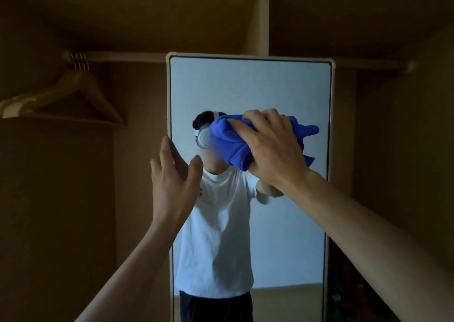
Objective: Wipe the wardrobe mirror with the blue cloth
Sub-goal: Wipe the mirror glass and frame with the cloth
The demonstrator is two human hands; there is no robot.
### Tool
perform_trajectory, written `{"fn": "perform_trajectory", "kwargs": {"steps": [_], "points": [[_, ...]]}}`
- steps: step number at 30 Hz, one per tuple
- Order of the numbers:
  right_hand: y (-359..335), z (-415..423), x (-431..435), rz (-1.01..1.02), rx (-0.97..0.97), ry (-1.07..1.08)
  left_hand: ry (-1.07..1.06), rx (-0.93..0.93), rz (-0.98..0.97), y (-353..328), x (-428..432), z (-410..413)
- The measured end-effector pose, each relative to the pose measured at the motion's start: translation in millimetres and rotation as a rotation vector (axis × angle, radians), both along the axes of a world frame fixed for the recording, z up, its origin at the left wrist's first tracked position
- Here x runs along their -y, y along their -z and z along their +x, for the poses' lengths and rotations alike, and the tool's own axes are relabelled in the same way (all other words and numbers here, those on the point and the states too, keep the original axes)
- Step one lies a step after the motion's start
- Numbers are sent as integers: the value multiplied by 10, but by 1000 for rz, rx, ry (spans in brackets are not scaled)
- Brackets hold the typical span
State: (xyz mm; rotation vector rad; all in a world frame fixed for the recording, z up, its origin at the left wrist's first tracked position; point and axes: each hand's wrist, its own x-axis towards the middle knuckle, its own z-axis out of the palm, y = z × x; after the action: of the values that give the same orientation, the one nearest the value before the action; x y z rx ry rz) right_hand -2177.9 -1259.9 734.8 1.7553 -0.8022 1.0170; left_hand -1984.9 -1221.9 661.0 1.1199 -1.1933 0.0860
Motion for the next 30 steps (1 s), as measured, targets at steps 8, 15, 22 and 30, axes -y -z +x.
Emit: {"fn": "perform_trajectory", "kwargs": {"steps": [8,15,22,30], "points": [[642,-38,-41,69,-18,-25,8,-7,60,312,-84,13],[1054,-41,-77,130,11,-37,14,-9,82,578,-98,-48],[1208,-21,-82,124,9,-11,-111,233,-47,834,-116,-150],[1462,-39,-73,143,4,20,63,525,-56,1130,-143,-372]]}}
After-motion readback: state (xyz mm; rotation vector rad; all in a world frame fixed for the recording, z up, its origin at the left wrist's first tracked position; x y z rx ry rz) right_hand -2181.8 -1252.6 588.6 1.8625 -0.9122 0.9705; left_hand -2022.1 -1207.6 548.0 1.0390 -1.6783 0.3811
